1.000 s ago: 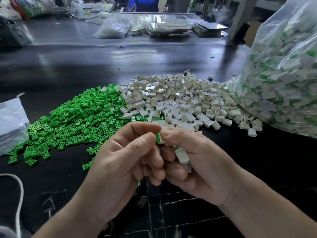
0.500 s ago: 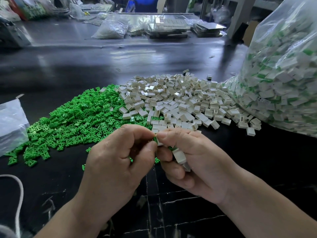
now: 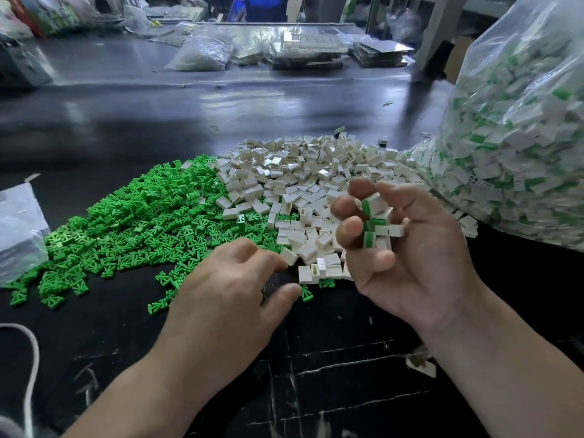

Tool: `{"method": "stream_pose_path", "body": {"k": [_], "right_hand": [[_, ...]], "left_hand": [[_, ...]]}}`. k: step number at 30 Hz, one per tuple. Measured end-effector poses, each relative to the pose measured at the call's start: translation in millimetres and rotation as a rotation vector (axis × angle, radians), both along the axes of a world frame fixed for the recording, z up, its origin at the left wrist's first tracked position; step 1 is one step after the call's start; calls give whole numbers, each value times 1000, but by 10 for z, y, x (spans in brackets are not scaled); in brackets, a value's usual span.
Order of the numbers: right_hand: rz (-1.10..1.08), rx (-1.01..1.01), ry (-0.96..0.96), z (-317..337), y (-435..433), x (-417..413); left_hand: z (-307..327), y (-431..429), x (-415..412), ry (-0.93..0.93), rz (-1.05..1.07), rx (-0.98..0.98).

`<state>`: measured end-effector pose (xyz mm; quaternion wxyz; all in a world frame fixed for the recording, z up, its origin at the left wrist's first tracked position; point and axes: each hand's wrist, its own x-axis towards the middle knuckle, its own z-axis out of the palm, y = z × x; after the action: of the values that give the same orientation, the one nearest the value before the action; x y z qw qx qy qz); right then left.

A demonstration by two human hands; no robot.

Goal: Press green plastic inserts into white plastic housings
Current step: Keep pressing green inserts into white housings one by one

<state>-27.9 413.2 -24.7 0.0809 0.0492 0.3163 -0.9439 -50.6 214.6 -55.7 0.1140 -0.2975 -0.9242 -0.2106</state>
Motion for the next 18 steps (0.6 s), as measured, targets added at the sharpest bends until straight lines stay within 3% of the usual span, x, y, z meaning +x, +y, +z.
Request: {"method": "stream_pose_path", "body": {"k": [5,14,16,18], "right_hand": [[12,87,-134,-21,-22,-33],[-42,133,-105,-27,165,-54],[-55,475,-73,-25,207,-50],[-65,1073,-32,-39,175,-5]], "left_hand": [[-56,27,-21,57,-44,-166],[-30,20,-14,79,-56,-29],[-30,13,-10,72,-61,-34],[-46,10,-18,51,-68,-105]]}}
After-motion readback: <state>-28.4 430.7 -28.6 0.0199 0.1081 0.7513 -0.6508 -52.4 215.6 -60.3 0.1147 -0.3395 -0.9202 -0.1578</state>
